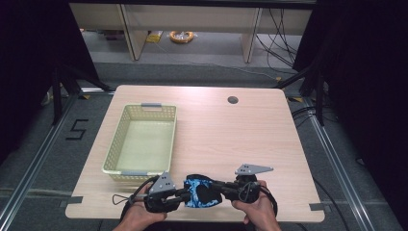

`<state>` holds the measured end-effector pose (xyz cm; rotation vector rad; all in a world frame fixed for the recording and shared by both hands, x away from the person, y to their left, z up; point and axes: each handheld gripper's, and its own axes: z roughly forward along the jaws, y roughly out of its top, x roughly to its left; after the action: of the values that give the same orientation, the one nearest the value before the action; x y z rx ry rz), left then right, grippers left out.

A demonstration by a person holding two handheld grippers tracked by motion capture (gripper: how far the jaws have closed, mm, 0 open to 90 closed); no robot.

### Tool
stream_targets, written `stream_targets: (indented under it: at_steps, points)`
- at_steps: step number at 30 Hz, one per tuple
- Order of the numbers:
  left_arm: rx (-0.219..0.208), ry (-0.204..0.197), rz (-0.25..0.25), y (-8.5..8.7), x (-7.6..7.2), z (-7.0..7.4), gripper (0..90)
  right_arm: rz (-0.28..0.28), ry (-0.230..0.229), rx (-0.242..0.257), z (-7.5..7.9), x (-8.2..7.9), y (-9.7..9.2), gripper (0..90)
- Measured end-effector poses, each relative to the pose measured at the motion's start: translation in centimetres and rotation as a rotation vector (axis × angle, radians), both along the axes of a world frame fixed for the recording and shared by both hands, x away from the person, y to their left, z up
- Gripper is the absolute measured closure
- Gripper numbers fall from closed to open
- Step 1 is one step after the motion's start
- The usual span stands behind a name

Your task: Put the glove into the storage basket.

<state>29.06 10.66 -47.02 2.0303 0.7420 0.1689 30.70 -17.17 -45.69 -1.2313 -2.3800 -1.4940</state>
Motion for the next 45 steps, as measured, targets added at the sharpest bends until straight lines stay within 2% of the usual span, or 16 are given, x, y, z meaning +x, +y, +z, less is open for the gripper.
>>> stream_targets:
  at_steps: [6,7,8,11,15,17,21,23,27,30,32,33,35,36,41,45]
  points:
    - [-0.007,-0.001,0.033,1.0,0.8,2.6,77.8,0.000,-0.032,-0.024,2.7,0.8,1.0,82.4]
    - [-0.006,-0.019,0.028,1.3,1.1,3.0,77.8,0.001,-0.035,-0.027,3.2,1.0,1.3,82.4]
    - [-0.007,-0.009,0.037,1.6,1.3,3.5,77.8,0.011,-0.065,-0.031,3.5,1.4,1.6,82.5]
    - [-0.019,-0.011,0.053,2.5,1.9,4.7,77.8,0.008,-0.053,-0.031,5.1,2.0,2.5,82.5]
    - [-0.018,-0.022,0.067,3.8,2.5,6.4,77.8,0.032,-0.112,-0.052,6.9,3.1,3.9,82.4]
    - [-0.023,-0.013,0.074,4.7,2.9,7.0,77.8,0.027,-0.075,-0.048,7.8,3.2,4.6,82.4]
    - [-0.027,0.005,0.108,6.3,3.8,7.9,77.7,0.067,-0.145,-0.045,8.5,4.7,6.2,82.4]
    - [-0.011,0.000,0.124,7.1,4.2,8.3,77.7,0.062,-0.118,-0.050,8.9,5.1,7.1,82.4]
    - [-0.017,0.013,0.144,8.6,4.9,8.4,77.7,0.074,-0.115,-0.045,9.2,6.4,8.9,82.5]
    - [-0.001,0.013,0.173,9.8,5.3,8.6,77.7,0.085,-0.140,-0.059,9.2,7.5,10.4,82.5]
    - [0.021,0.015,0.184,10.7,5.6,8.4,77.7,0.076,-0.114,-0.059,9.2,7.9,11.3,82.5]
    - [0.019,0.028,0.198,11.1,5.8,8.2,77.7,0.090,-0.135,-0.066,9.0,8.4,11.9,82.5]
    - [0.055,0.038,0.200,12.2,6.3,8.1,77.7,0.090,-0.108,-0.072,8.8,8.9,13.1,82.5]
    - [0.045,0.032,0.222,12.5,6.4,7.8,77.7,0.096,-0.107,-0.078,8.7,9.3,13.7,82.4]
    - [0.097,0.066,0.248,14.4,7.2,7.0,77.7,0.109,-0.085,-0.092,7.7,10.5,16.3,82.4]
    - [0.110,0.086,0.275,15.5,7.7,6.3,77.6,0.103,-0.060,-0.104,6.8,11.1,18.0,82.4]
